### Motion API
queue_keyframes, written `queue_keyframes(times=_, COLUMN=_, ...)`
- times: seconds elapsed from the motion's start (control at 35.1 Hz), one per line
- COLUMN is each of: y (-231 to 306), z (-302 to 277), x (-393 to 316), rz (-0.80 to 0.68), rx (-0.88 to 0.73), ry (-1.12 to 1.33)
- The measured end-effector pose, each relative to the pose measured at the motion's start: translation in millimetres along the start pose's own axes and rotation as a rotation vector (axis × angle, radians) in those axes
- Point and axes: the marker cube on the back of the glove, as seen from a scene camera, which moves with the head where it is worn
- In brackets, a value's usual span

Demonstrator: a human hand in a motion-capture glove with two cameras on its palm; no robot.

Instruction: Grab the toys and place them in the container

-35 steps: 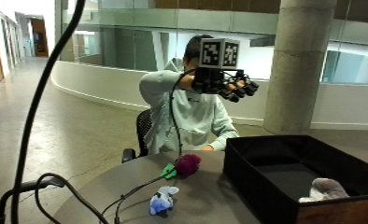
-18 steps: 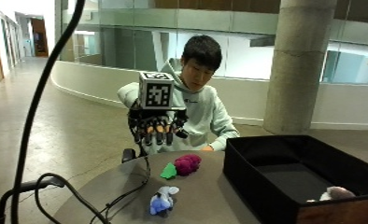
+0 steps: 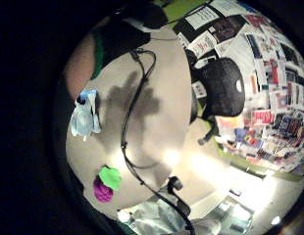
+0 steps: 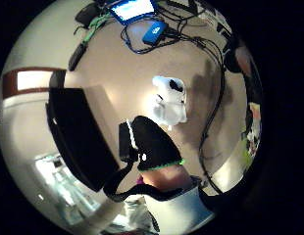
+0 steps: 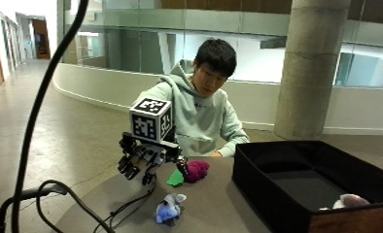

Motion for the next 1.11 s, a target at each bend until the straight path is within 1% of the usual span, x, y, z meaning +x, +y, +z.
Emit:
queue_keyframes(times=0.09, y=5, z=9, x=-8, rz=0.067, rx=-0.072, ry=0.027)
queue_keyframes(times=0.2, y=7, z=27, x=-20, rz=0.114, rx=-0.090, ry=0.119)
queue_keyframes(times=0.31, y=2, z=52, x=-30, rz=0.129, rx=-0.101, ry=0.168)
queue_keyframes(times=0.4, y=-2, z=69, x=-36, rz=0.112, rx=-0.096, ry=0.170)
queue_keyframes(times=0.54, y=-8, z=85, x=-44, rz=0.029, rx=-0.048, ry=0.144)
queue_keyframes(times=0.74, y=-10, z=88, x=-50, rz=-0.114, rx=0.056, ry=0.114)
queue_keyframes(times=0.91, y=-4, z=88, x=-59, rz=-0.260, rx=0.120, ry=-0.006)
queue_keyframes(times=1.02, y=13, z=78, x=-68, rz=-0.364, rx=0.110, ry=-0.066)
queue_keyframes(times=1.11, y=33, z=53, x=-77, rz=-0.458, rx=0.132, ry=-0.101)
